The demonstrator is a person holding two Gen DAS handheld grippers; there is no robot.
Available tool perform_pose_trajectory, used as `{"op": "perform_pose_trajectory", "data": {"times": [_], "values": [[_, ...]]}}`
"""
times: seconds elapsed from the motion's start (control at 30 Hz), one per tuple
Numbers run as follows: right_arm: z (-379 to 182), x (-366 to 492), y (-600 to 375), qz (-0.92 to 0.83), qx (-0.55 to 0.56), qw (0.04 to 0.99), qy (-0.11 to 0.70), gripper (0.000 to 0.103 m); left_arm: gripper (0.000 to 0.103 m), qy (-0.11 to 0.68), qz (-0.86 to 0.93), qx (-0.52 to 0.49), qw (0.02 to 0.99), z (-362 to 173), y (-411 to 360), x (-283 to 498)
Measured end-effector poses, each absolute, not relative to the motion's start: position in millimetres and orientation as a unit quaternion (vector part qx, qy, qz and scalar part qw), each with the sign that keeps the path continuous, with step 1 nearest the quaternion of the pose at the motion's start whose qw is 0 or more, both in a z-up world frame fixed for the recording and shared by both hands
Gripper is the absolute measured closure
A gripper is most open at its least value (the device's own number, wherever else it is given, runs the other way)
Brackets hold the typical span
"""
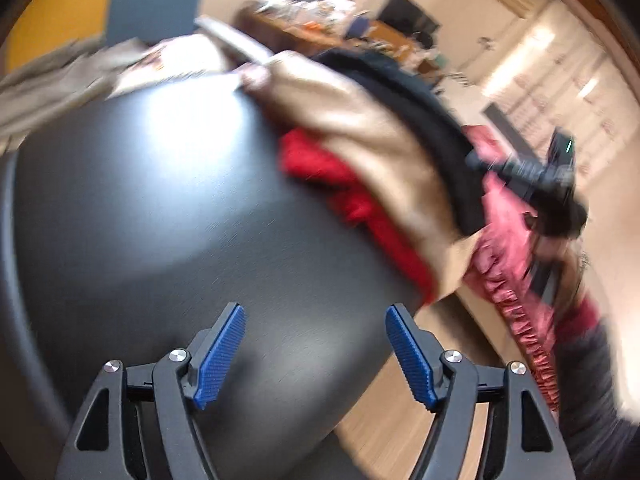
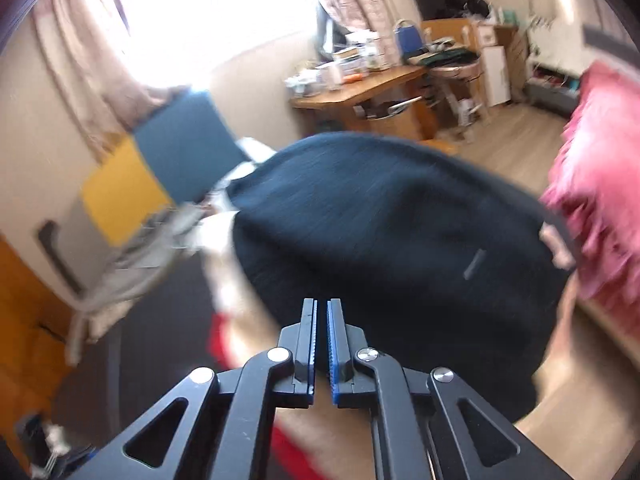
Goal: Fold clothes
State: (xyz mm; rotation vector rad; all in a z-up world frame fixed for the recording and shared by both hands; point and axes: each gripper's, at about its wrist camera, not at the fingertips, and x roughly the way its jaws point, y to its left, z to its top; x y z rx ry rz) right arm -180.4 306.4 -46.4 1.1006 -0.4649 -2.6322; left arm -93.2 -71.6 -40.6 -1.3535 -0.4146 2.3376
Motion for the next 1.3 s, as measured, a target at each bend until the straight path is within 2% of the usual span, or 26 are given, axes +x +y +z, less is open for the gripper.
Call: {"op": "perform_pose_trajectory", "data": {"times": [0.1,0.17,0.23,0.3,0.37,0.63,0.77,0.87,0.9,1.1,1.3], "values": [[-55.2,-149.3,292.2,-0.896,0.376,0.147,-0.184,0.096,0.030,-0.172,0.835,-0.470,0.230,-7.0,-32.8,-136.2],[-60.2,-117.9,283.2,-0.905,0.365,0.147,-0.163,0.094,0.030,-0.186,0.827,-0.466,0.255,12.0,-2.2,-169.7],[-67.2,-96.2,274.7,-0.906,0.368,0.149,-0.148,0.083,0.030,-0.201,0.811,-0.473,0.279,23.7,25.9,-197.3],[-76.9,-75.4,268.9,-0.904,0.371,0.155,-0.145,0.046,0.030,-0.218,0.792,-0.487,0.296,28.2,57.2,-227.8],[-87.7,-67.4,263.0,-0.905,0.374,0.154,-0.131,0.037,0.030,-0.239,0.770,-0.507,0.306,24.3,81.1,-254.7],[-111.2,-50.7,276.5,-0.904,0.374,0.140,-0.151,0.037,0.033,-0.333,0.708,-0.554,0.285,-20.0,133.8,-331.4],[-118.1,-54.4,290.6,-0.902,0.372,0.132,-0.175,0.035,0.043,-0.332,0.725,-0.533,0.283,-22.8,152.3,-348.1],[-125.4,-56.3,299.5,-0.899,0.371,0.126,-0.194,0.033,0.073,-0.324,0.733,-0.531,0.275,-26.9,168.0,-358.2],[-129.5,-56.3,301.2,-0.898,0.372,0.125,-0.202,0.033,0.100,-0.317,0.738,-0.533,0.266,-28.6,172.1,-361.0],[-151.7,-57.4,296.5,-0.891,0.396,0.114,-0.192,0.028,0.101,-0.352,0.743,-0.510,0.253,-32.8,159.8,-361.2],[-152.9,-58.1,289.1,-0.895,0.403,0.104,-0.158,0.024,0.101,-0.359,0.779,-0.436,0.272,5.8,101.6,-323.6]]}}
